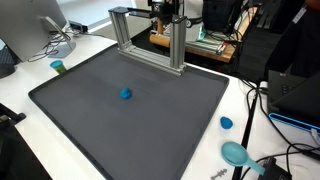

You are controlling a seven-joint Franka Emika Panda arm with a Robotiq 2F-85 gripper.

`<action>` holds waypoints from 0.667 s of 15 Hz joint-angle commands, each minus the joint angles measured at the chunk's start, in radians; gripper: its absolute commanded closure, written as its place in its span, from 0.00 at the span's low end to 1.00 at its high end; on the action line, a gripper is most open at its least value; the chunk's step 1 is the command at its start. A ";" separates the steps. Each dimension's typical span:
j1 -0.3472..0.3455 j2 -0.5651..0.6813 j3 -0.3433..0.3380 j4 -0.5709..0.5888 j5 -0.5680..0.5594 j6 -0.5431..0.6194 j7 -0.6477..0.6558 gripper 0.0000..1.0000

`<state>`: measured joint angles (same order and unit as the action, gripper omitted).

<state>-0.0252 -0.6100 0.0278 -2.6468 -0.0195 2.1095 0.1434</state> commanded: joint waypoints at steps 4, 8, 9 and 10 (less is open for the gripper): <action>-0.002 -0.021 -0.014 -0.019 0.010 0.007 -0.020 0.00; 0.011 -0.031 -0.029 -0.040 0.007 0.030 -0.082 0.00; 0.012 -0.040 -0.031 -0.049 0.004 0.042 -0.099 0.00; 0.008 -0.047 -0.030 -0.056 0.005 0.054 -0.097 0.00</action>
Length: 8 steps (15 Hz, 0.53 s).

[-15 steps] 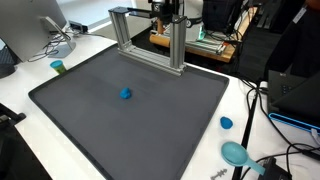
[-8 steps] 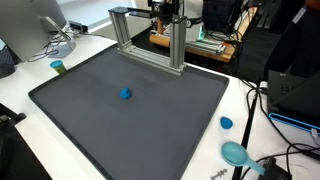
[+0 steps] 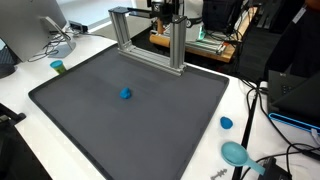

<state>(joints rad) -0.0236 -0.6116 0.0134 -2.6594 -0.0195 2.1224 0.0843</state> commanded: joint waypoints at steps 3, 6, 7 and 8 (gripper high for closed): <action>-0.001 -0.013 -0.003 -0.016 0.001 0.019 -0.013 0.00; -0.004 -0.019 0.002 -0.022 -0.001 0.027 -0.001 0.00; -0.006 -0.019 0.008 -0.023 -0.007 0.026 0.006 0.00; -0.008 -0.019 0.013 -0.024 -0.011 0.027 0.014 0.00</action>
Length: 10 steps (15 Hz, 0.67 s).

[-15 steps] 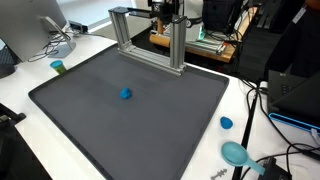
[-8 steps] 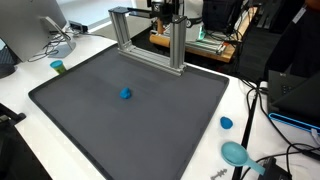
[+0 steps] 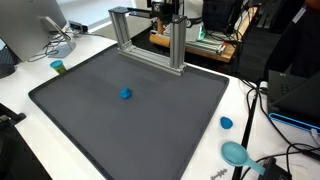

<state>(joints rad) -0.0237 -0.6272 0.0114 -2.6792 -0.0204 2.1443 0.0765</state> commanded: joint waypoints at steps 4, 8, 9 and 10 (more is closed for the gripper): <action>-0.009 -0.018 0.025 -0.012 -0.012 0.005 0.039 0.00; -0.016 -0.019 0.032 -0.019 -0.021 0.014 0.057 0.09; -0.017 -0.019 0.031 -0.020 -0.022 0.013 0.059 0.13; -0.016 -0.021 0.030 -0.022 -0.023 0.010 0.058 0.19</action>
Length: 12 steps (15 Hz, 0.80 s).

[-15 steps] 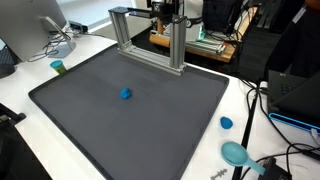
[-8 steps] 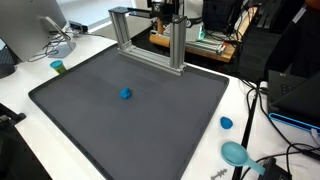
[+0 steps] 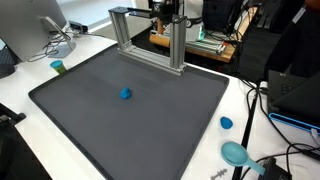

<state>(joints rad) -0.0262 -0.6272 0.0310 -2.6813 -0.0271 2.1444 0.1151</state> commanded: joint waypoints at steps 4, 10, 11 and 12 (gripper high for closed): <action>-0.017 -0.039 0.009 -0.037 -0.019 0.013 0.021 0.19; -0.016 -0.063 -0.001 -0.050 -0.014 0.005 0.001 0.19; -0.014 -0.064 -0.001 -0.050 -0.013 0.000 -0.004 0.17; -0.012 -0.065 -0.003 -0.052 -0.012 -0.001 -0.011 0.18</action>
<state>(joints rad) -0.0372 -0.6520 0.0311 -2.7038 -0.0294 2.1444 0.1181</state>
